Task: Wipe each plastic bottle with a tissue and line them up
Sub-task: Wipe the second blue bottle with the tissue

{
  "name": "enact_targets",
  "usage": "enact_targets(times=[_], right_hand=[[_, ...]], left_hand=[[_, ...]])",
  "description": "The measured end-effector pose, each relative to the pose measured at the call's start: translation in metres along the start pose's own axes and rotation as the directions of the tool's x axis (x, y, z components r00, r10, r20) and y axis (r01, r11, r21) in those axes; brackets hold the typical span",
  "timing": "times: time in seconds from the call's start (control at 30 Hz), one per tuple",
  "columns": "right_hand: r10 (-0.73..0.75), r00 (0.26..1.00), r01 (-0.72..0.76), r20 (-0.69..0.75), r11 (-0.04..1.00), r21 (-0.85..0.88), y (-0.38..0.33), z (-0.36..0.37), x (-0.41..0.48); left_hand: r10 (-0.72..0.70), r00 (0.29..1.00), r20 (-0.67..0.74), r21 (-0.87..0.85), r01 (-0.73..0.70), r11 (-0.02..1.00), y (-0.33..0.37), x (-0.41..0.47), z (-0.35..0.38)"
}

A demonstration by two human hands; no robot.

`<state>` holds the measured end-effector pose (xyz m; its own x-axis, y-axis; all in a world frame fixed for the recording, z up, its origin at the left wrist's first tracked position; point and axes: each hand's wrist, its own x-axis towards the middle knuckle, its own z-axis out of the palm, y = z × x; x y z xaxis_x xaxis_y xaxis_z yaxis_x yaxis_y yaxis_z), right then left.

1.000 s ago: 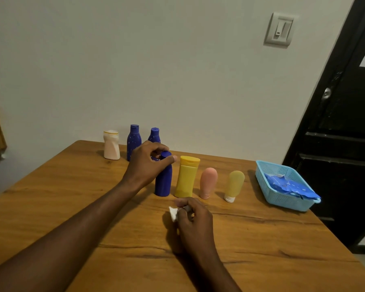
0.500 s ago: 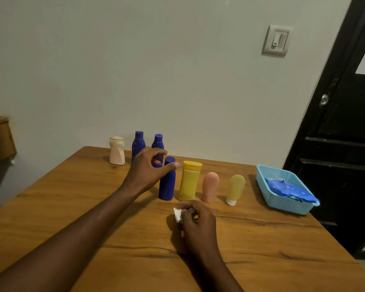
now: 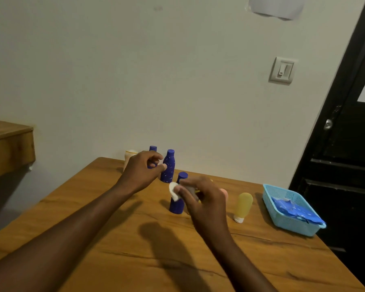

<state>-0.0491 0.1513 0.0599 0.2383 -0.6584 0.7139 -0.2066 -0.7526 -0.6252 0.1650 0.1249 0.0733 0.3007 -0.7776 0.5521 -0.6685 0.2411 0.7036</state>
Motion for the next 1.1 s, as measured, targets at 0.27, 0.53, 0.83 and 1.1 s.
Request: enact_targets(times=[0.27, 0.53, 0.83, 1.1], right_hand=[[-0.07, 0.986, 0.11, 0.15, 0.955, -0.276, 0.004, 0.006, 0.127], [0.108, 0.925, 0.11, 0.364, 0.841, -0.53, 0.038, 0.025, 0.187], [0.139, 0.898, 0.136, 0.418, 0.815, -0.563, 0.077, 0.048, 0.189], [0.085, 0.923, 0.137, 0.376, 0.841, -0.524, 0.08, 0.044, 0.187]], left_hand=[[0.037, 0.993, 0.115, 0.113, -0.05, 0.992, -0.011, 0.065, 0.001], [0.055, 0.954, 0.293, 0.367, -0.166, 0.915, -0.033, 0.139, 0.029], [-0.015, 0.888, 0.46, 0.589, -0.293, 0.753, -0.064, 0.166, 0.066], [0.072, 0.934, 0.351, 0.514, -0.256, 0.819, -0.072, 0.159, 0.069]])
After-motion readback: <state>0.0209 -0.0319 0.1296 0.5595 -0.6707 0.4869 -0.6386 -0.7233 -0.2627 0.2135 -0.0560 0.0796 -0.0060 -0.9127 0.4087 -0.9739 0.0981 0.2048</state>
